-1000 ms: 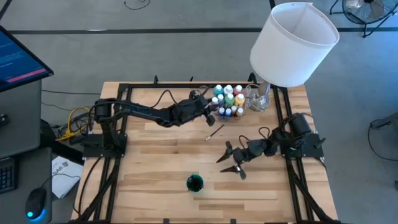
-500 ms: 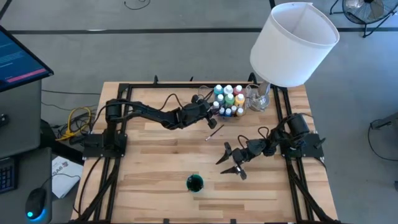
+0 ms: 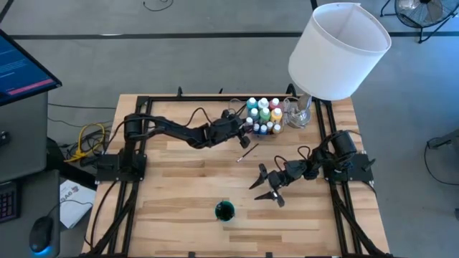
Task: Pick & Place Paint Supplies
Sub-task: Put the small pink paint bottle into the transparent bin
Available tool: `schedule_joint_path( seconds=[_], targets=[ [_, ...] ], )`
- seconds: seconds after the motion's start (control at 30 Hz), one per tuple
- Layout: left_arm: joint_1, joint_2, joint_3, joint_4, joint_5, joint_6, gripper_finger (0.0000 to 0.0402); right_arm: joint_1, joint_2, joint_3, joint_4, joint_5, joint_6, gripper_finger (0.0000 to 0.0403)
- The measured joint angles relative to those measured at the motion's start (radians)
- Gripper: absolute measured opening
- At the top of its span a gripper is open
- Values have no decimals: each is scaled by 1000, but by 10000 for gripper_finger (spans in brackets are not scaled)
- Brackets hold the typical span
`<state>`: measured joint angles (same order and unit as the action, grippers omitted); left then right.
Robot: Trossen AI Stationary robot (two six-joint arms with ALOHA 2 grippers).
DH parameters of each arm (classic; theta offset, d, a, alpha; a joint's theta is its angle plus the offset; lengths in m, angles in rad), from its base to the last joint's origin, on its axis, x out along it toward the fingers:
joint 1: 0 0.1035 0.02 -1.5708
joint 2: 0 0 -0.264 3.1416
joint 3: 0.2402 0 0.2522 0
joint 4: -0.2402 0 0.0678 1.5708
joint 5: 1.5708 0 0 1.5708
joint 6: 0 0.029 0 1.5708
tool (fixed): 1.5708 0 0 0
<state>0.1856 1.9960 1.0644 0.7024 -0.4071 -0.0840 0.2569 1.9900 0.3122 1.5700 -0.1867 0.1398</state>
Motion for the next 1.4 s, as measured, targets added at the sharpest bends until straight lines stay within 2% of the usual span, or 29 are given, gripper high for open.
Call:
schedule_joint_path(
  seconds=[0.3,0.73,1.1,1.4],
  targets=[
    [-2,62,0,20,13,8,49,0,0,0,0,0,0,216],
    [-3,63,0,19,14,5,53,0,0,0,-1,1,-8,216],
    [-2,63,1,-10,42,-1,73,0,0,0,-2,1,-8,216],
    [-3,63,2,-29,48,-7,70,0,0,0,-3,2,-8,216]
  ],
)
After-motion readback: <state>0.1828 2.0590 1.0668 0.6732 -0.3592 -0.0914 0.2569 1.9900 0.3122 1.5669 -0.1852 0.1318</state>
